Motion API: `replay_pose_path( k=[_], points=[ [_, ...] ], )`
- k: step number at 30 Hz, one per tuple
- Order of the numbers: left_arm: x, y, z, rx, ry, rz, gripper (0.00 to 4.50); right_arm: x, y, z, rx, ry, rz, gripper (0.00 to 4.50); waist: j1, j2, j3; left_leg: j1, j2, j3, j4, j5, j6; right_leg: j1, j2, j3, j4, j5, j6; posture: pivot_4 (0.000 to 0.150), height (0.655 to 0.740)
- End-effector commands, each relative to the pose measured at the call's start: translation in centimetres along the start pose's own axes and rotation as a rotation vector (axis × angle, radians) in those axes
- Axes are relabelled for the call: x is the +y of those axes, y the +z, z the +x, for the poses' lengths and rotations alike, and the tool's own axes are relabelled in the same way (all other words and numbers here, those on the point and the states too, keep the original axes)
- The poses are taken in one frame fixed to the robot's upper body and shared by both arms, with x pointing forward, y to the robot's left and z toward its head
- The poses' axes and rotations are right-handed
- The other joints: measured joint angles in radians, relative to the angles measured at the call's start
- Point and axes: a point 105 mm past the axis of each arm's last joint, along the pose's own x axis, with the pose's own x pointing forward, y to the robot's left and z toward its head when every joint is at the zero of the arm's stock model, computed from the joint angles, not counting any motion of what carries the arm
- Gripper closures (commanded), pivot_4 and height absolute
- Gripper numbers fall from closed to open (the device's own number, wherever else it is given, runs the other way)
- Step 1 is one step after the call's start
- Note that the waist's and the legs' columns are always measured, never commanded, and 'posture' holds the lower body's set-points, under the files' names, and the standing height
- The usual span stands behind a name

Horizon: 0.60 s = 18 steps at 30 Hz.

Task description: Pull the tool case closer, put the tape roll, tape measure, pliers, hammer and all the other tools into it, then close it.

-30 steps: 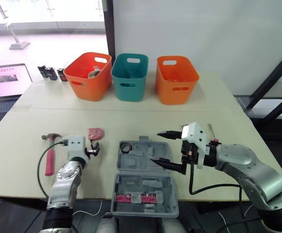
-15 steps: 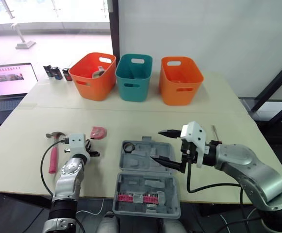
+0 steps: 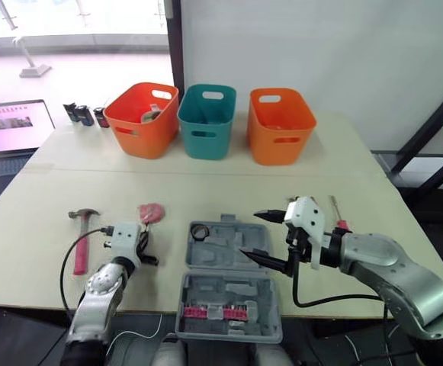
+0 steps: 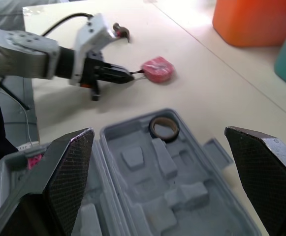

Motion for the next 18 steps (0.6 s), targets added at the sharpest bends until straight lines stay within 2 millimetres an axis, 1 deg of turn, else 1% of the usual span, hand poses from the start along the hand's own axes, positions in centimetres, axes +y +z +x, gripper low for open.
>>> replay_pose_path(
  k=[1, 5, 7, 8, 10, 11, 13, 18],
  points=[
    [-1.6, -0.2, -2.6, -0.008, -0.129, 0.023, 4.44, 0.1, 1.1, -0.6, -0.027, -0.020, -0.049, 0.00, -0.002, 0.000, 0.000, 0.000, 0.000, 0.000, 0.000, 0.000, 0.000, 0.000, 0.000, 0.000, 0.000, 0.000, 0.000, 0.150, 0.7400],
    [-1.6, -1.6, -7.0, 0.029, -0.200, 0.027, 4.44, -0.1, 0.7, -0.9, -0.014, -0.033, -0.046, 0.00, -0.004, -0.001, 0.000, 0.000, 0.000, 0.002, 0.000, 0.000, 0.000, -0.002, -0.001, 0.001, -0.001, 0.000, -0.001, 0.150, 0.7400],
    [-1.7, -1.8, -8.2, 0.041, -0.228, 0.041, 4.44, -0.1, 0.7, -1.0, -0.012, -0.034, -0.046, 0.00, -0.002, 0.000, 0.001, -0.001, 0.000, 0.003, 0.000, -0.001, -0.001, -0.006, -0.002, 0.001, -0.003, 0.000, -0.001, 0.150, 0.7400],
    [-1.4, -2.3, -9.5, 0.065, -0.242, 0.052, 4.44, -0.3, 0.6, -1.0, -0.010, -0.037, -0.046, 0.00, 0.000, 0.000, 0.001, -0.001, 0.000, 0.004, 0.000, -0.001, -0.001, -0.007, -0.003, 0.001, -0.004, 0.000, -0.001, 0.150, 0.7400],
    [-1.0, -2.8, -11.2, 0.093, -0.260, 0.066, 4.44, -0.4, 0.6, -1.1, -0.006, -0.040, -0.048, 0.00, -0.005, -0.003, 0.000, -0.003, 0.001, 0.004, 0.001, -0.003, -0.004, -0.009, -0.003, 0.001, -0.007, 0.000, -0.001, 0.150, 0.7400],
    [-0.8, -3.1, -11.6, 0.111, -0.268, 0.075, 4.44, -0.5, 0.6, -1.1, -0.006, -0.041, -0.047, 0.00, -0.007, -0.002, 0.000, -0.005, 0.001, 0.004, 0.001, -0.003, -0.003, -0.009, -0.003, 0.001, -0.010, 0.002, -0.004, 0.150, 0.7400],
    [-0.4, -3.3, -12.0, 0.124, -0.278, 0.097, 4.44, -0.5, 0.5, -1.1, -0.004, -0.042, -0.048, 0.00, -0.004, 0.000, 0.000, -0.008, 0.001, 0.007, 0.000, -0.003, -0.002, -0.009, -0.004, 0.001, -0.016, 0.003, -0.005, 0.150, 0.7400],
    [0.1, -3.4, -12.8, 0.132, -0.296, 0.096, 4.44, -0.4, 0.5, -1.1, -0.002, -0.039, -0.047, 0.00, 0.002, -0.001, 0.000, -0.011, 0.000, 0.007, 0.000, -0.003, 0.002, -0.011, -0.004, 0.002, -0.018, 0.003, -0.006, 0.150, 0.7400]
  ],
)
